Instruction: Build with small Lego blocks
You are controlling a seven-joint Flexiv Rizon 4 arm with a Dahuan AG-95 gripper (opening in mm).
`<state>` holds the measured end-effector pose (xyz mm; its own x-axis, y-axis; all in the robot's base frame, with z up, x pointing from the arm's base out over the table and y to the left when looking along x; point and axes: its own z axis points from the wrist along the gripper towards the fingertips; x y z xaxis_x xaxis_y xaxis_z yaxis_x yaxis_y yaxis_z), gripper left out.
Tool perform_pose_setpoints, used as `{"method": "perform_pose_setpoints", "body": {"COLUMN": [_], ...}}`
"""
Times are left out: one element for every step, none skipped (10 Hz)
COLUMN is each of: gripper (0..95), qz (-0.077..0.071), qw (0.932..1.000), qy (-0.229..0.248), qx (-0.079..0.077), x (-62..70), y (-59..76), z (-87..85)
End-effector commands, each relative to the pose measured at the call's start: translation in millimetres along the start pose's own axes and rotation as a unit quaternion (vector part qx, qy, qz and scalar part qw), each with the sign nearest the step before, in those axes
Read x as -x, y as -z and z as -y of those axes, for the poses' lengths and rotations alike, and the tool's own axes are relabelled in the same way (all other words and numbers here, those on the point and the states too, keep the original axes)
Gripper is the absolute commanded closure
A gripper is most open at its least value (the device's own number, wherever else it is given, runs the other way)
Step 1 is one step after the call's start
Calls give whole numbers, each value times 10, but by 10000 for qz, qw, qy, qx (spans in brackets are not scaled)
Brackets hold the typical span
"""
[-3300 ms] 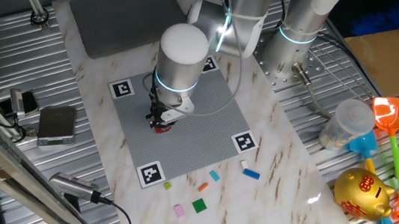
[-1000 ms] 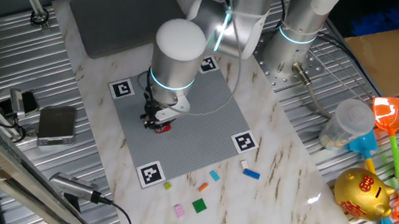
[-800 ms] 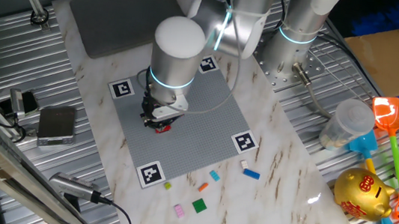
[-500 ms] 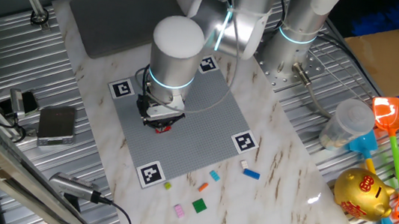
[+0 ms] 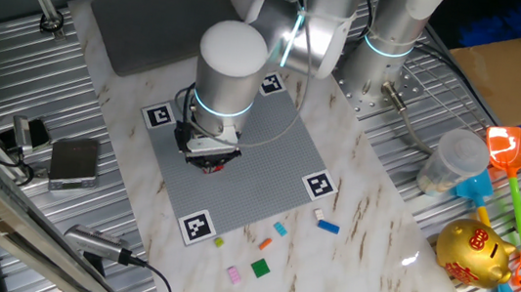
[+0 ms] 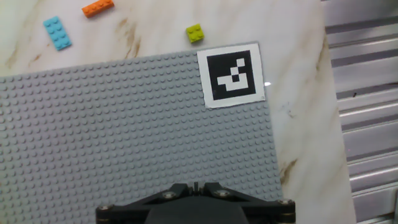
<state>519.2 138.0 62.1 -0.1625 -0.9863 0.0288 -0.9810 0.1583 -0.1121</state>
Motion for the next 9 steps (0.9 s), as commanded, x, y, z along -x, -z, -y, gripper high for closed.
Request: {"method": "perform_pose_setpoints", "body": {"gripper": [950, 950, 950, 950, 950, 950, 950, 950, 950], "qz": [4, 6, 3, 109, 48, -41, -163, -199, -303], "qw": [10000, 10000, 10000, 9962, 9921, 9884, 9798, 9709, 9559], "qy": [11, 17, -90, -859, -1236, -1504, -1983, -2374, -2913], "qx": [-12, -12, -12, 113, 221, 220, 209, 228, 208], "x": [-9, -22, -33, -33, -33, -33, -33, -33, -33], "y": [9, 14, 15, 15, 15, 15, 15, 15, 15], "z": [-2, -5, -10, -10, -10, -10, -10, -10, -10]}}
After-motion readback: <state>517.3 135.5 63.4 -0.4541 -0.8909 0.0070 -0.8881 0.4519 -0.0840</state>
